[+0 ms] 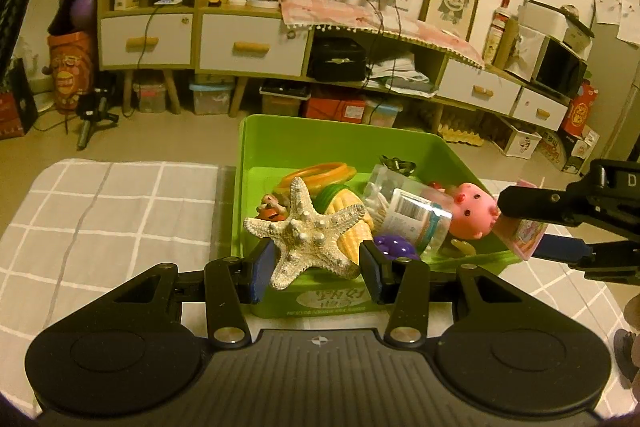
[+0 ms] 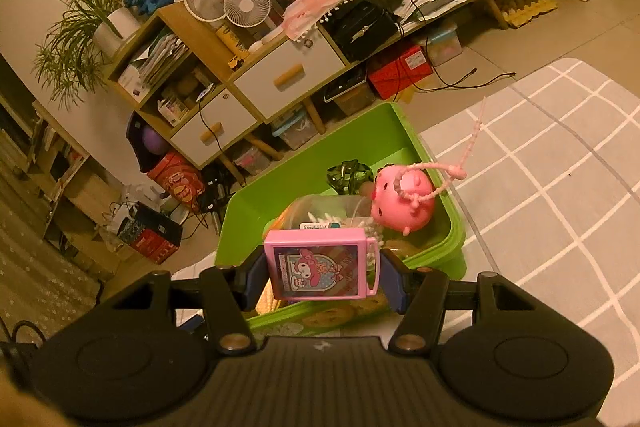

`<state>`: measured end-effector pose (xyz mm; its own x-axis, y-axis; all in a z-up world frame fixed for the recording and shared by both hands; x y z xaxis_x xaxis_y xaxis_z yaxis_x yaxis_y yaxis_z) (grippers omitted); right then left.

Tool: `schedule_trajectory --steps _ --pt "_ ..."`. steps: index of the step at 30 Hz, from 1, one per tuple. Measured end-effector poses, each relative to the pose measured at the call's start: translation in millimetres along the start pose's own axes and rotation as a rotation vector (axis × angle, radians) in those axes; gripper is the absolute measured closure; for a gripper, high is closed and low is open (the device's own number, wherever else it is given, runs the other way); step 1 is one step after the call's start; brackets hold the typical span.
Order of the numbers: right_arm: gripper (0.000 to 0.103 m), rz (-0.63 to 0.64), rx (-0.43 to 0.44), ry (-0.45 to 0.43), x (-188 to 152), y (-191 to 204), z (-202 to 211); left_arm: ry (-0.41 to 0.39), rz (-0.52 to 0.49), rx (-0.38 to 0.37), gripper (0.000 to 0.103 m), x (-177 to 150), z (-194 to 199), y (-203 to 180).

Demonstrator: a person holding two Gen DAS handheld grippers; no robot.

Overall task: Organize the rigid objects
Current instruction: 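Carry the starfish and pink card over the green bin, then open both grippers to drop the starfish and card into the bin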

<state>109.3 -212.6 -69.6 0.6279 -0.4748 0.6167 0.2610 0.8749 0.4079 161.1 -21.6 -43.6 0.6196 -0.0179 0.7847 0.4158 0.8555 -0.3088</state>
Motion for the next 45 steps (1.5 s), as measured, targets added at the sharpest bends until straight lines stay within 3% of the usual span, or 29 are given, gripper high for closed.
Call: schedule_trajectory --steps 17,32,36,41,45 --pt "0.063 0.134 -0.079 -0.047 -0.8 10.1 -23.7 0.02 0.012 0.001 0.051 10.8 -24.4 3.8" --pt "0.063 0.125 -0.097 -0.039 0.6 3.4 -33.0 0.006 -0.042 -0.005 0.051 12.8 -30.9 0.5" --pt "0.058 0.112 -0.082 -0.027 2.1 3.3 -30.5 -0.027 -0.062 -0.01 0.022 11.1 -25.2 -4.1" --pt "0.05 0.092 -0.054 -0.025 1.6 4.0 -17.6 -0.013 -0.11 -0.019 0.016 9.8 -18.2 -15.7" --pt "0.047 0.074 -0.042 -0.02 -2.5 1.3 -0.7 0.006 -0.111 -0.026 0.006 5.1 -8.1 -23.8"
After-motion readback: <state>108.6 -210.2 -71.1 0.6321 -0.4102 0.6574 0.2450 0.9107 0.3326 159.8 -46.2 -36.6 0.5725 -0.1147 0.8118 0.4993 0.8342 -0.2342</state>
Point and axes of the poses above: each gripper's, at about its wrist camera, not at the fingertips, and z roughly against the way its jaws point, y to its left, x to its top, the point moved 4 cm from there along -z, roughly the way its jaws point, and after that the axes turned 14 degrees about -x, right-handed, at the moved point
